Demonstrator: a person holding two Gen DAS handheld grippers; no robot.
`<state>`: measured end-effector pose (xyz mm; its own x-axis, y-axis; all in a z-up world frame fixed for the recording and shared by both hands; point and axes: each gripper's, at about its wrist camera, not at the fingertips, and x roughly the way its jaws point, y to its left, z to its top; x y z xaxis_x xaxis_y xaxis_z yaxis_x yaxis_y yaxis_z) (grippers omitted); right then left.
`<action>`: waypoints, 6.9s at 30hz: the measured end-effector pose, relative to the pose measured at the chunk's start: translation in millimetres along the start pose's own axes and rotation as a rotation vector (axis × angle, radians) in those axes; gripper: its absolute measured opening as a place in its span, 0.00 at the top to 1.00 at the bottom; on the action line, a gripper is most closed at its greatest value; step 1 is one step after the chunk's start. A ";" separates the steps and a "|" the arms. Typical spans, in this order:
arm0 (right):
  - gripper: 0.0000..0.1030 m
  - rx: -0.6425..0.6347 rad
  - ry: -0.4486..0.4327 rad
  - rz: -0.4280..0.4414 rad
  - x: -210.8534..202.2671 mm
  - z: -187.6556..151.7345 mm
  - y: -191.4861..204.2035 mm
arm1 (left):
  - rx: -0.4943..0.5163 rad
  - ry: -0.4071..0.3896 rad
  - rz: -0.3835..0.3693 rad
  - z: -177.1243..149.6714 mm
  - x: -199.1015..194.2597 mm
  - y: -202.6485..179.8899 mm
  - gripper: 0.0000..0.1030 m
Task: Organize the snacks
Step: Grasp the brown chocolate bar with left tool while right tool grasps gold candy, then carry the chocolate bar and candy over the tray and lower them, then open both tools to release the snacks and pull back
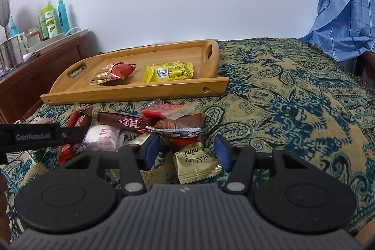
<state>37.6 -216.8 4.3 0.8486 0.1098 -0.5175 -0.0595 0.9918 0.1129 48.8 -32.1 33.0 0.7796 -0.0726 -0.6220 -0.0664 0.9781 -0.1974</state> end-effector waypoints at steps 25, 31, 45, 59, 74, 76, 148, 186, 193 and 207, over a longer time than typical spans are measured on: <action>0.48 0.057 0.003 0.017 -12.2 -11.8 -4.8 | -0.029 0.077 -0.060 4.2 14.9 5.5 0.73; 0.36 0.046 0.002 -0.001 -6.0 -10.0 -1.4 | 0.017 0.051 -0.036 3.2 20.4 -4.3 0.71; 0.66 0.045 -0.021 -0.007 -12.3 -15.4 -0.1 | 0.090 -0.022 -0.012 -12.9 -7.4 -21.8 0.78; 0.66 -0.004 -0.026 0.045 -49.0 -37.6 7.5 | 0.101 -0.012 -0.033 -38.3 -44.9 -26.2 0.78; 0.66 0.049 -0.079 0.086 -66.9 -18.8 9.5 | 0.099 -0.058 -0.021 -21.2 -67.0 -17.6 0.78; 0.66 0.057 -0.088 0.090 -66.5 -11.7 9.8 | 0.094 -0.063 -0.021 -14.5 -67.7 -15.1 0.78; 0.67 0.284 0.154 0.009 150.8 108.1 52.1 | 0.170 0.094 -0.034 135.7 143.9 43.8 0.78; 0.43 0.241 0.091 0.057 113.2 108.7 47.2 | 0.212 0.013 0.013 144.9 86.3 28.7 0.48; 0.38 0.236 0.062 0.096 75.2 100.5 42.5 | 0.204 -0.031 0.000 133.6 33.9 21.7 0.30; 0.19 0.117 -0.065 0.116 -18.8 37.9 28.9 | 0.275 -0.175 -0.032 60.0 -80.2 -6.8 0.10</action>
<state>39.9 -192.7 49.5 0.8723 0.2145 -0.4395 -0.1005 0.9581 0.2682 24.0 -21.2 129.7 0.8756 -0.0925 -0.4741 0.1114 0.9937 0.0119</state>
